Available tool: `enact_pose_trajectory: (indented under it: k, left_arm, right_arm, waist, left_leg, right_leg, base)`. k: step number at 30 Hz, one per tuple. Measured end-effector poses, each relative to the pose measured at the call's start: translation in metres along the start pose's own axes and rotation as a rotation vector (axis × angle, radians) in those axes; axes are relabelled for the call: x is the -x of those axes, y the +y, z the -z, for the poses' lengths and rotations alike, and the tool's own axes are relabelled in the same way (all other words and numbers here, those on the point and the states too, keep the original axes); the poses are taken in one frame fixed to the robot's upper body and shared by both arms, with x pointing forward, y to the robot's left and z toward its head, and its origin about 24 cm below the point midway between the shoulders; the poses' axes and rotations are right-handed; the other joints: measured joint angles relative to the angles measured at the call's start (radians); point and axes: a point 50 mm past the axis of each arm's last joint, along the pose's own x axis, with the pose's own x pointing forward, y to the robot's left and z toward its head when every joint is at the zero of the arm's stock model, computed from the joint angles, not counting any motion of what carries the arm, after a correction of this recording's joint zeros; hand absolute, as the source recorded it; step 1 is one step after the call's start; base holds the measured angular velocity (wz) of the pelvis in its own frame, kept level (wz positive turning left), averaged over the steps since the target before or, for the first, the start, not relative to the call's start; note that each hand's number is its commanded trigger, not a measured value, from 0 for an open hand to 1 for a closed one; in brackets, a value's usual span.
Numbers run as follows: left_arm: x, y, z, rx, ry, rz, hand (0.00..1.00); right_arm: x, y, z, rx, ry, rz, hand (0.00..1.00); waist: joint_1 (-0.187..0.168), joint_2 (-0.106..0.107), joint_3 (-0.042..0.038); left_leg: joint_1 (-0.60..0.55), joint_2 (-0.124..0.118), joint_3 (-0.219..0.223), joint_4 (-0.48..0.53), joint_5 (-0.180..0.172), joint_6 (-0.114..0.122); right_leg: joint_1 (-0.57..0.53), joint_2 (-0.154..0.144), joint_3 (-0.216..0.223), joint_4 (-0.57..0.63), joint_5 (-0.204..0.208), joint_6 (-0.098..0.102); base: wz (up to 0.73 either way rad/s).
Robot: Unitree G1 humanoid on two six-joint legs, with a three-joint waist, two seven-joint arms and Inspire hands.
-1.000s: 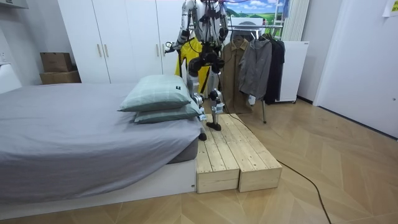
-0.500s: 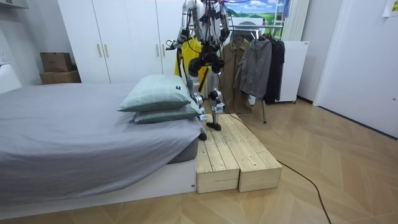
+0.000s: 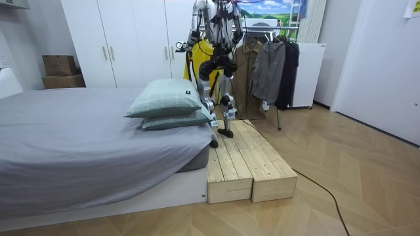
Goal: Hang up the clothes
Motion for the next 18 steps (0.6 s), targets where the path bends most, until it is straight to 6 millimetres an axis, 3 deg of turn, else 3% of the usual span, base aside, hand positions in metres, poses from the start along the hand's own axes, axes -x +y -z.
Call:
enact_pose_trajectory:
  k: [10, 18]
  left_arm:
    - [0.003, -0.003, 0.004, -0.015, 0.003, 0.010, 0.00]
    - [0.007, -0.005, 0.015, -0.030, 0.049, 0.028, 0.00]
  right_arm:
    - [0.001, -0.001, 0.001, -0.001, 0.001, 0.021, 0.00]
    - [0.011, -0.007, 0.014, 0.009, 0.038, 0.038, 0.00]
  waist:
    - [-0.008, 0.000, -0.0006]
    - [-0.011, 0.000, -0.0006]
  left_leg:
    - [0.002, 0.000, 0.005, 0.000, 0.000, 0.000]
    - [0.004, 0.000, 0.005, 0.000, 0.000, 0.000]
  right_leg:
    - [0.010, 0.001, 0.003, -0.002, 0.000, 0.000]
    - [0.010, 0.000, 0.002, -0.001, 0.000, 0.000]
  base:
    - [0.00]
    - [0.00]
